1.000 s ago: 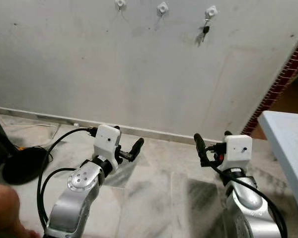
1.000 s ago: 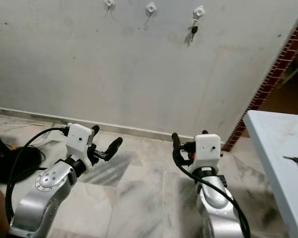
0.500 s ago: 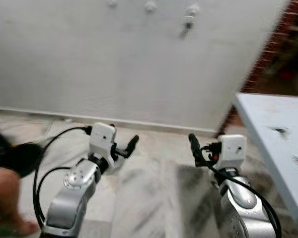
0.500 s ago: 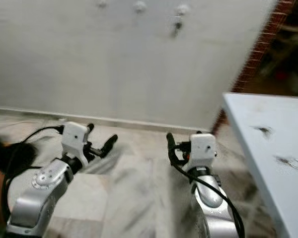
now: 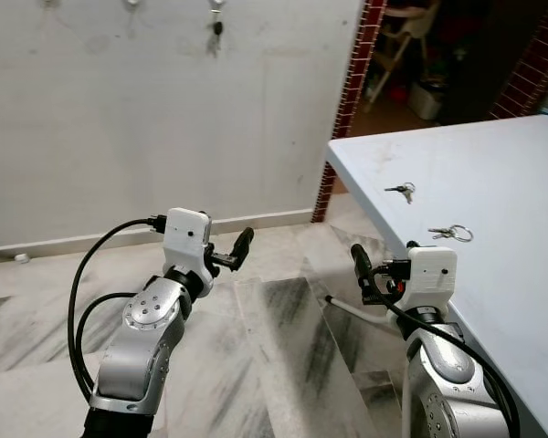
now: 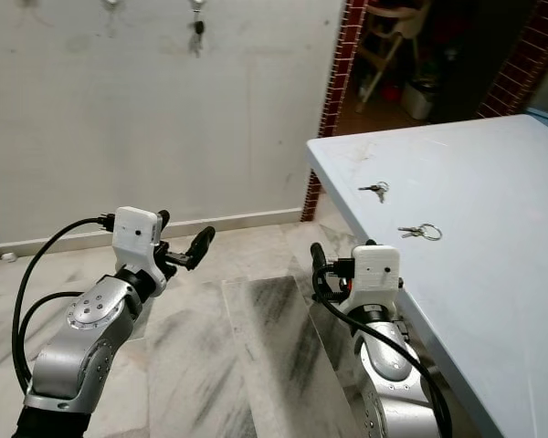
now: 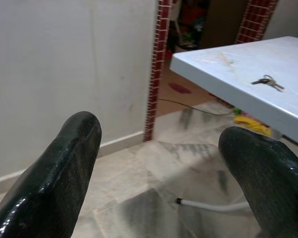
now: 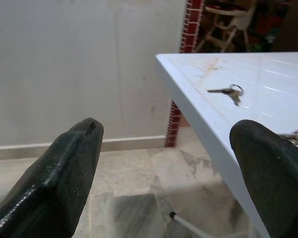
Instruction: Hang keys on a hook
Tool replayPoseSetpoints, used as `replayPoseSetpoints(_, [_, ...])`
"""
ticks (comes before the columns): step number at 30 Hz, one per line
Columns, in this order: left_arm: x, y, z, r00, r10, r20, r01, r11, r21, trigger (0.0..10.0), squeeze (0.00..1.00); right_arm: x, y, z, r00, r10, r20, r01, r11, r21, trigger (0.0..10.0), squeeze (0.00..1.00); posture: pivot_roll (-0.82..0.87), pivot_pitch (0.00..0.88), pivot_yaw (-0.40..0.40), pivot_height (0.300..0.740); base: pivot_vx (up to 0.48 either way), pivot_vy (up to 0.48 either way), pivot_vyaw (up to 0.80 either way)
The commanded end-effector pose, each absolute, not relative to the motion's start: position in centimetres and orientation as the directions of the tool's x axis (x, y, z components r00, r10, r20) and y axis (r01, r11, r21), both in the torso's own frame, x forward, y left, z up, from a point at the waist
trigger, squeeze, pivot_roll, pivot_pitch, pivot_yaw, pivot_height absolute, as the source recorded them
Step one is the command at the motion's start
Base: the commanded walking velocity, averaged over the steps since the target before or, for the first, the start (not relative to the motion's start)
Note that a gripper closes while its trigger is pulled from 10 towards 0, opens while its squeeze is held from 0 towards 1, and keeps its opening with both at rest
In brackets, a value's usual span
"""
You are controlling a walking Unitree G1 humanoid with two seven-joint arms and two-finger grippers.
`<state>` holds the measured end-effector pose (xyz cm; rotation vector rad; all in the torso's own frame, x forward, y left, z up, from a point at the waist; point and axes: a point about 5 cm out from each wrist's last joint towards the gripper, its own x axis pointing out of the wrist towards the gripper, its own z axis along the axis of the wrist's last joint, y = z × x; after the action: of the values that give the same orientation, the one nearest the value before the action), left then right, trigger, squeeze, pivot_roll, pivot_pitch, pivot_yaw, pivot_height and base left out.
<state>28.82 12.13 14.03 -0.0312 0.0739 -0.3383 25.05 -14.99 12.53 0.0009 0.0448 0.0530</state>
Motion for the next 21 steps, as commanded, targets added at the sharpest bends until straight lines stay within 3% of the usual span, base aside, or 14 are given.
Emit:
replayPoseSetpoints(1, [29.03, 12.34, 14.01, 0.946, -0.314, -0.077, 0.311, 0.949, -0.046, 10.0, 0.0, 25.14, -15.27, 12.58, 0.998, 0.03, -0.049, -0.03, 1.0, 0.002, 10.0, 0.0, 0.1, 0.017, -0.054, 0.74, 0.0, 0.0, -0.77])
replayPoseSetpoints(6, [29.59, 12.75, 14.43, 0.96, -0.276, -0.042, 0.273, 0.96, -0.061, 10.0, 0.0, 25.32, -15.44, 12.38, 0.998, 0.004, -0.065, -0.002, 1.0, 0.028, 10.0, 0.0, 0.1, 0.016, -0.054, 0.74, 0.0, 0.0, -0.77])
replayPoseSetpoints(21, [29.7, 12.22, 14.25, 0.94, -0.333, -0.076, 0.33, 0.943, -0.051, 10.0, 0.0, 26.05, -15.67, 12.28, 0.993, -0.075, -0.092, 0.077, 0.997, 0.026, 10.0, 0.0, 0.11, 0.012, -0.049, 0.74, 0.0, 0.0, -0.77])
